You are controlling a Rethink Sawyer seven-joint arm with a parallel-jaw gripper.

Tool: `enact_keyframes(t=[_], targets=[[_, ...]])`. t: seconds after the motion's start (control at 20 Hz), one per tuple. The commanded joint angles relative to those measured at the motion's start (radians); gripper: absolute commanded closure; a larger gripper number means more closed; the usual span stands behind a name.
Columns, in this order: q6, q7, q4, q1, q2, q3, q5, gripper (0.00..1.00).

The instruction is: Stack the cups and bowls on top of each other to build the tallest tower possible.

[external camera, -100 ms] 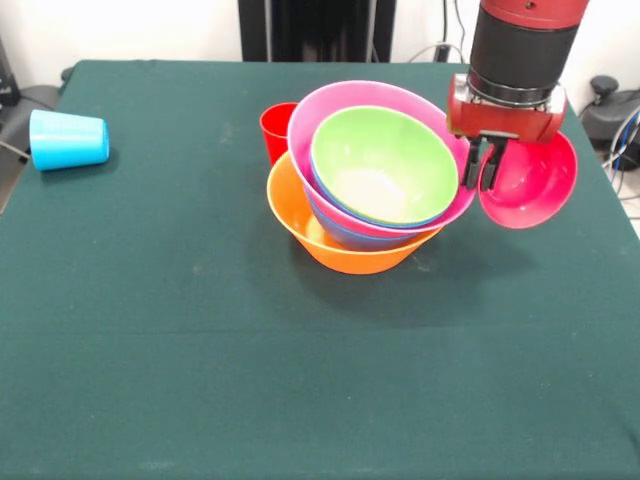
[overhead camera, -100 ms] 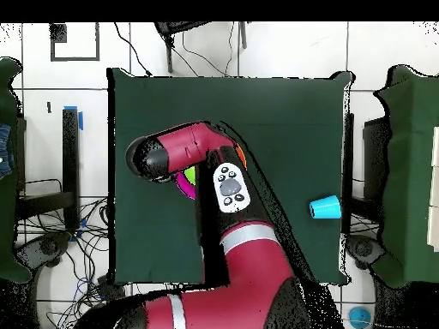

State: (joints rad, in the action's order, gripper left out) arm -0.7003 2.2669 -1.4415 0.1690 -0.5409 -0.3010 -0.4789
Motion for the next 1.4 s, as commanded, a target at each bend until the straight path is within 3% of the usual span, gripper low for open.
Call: enact_keyframes(t=[0.05,0.55,0.9,0.95,1.1,1.4], targets=[[0.051,-0.113,0.016,-0.047,0.016,0.044,-0.169,1.00],[0.059,-0.097,-0.040,-0.030,-0.030,0.037,-0.172,1.00],[0.091,-0.118,-0.188,0.003,-0.200,0.061,-0.177,1.00],[0.099,-0.142,-0.210,0.022,-0.214,0.042,-0.169,1.00],[0.185,-0.264,-0.354,0.184,-0.266,-0.126,-0.093,1.00],[0.271,-0.317,-0.524,0.399,-0.281,-0.387,-0.055,1.00]])
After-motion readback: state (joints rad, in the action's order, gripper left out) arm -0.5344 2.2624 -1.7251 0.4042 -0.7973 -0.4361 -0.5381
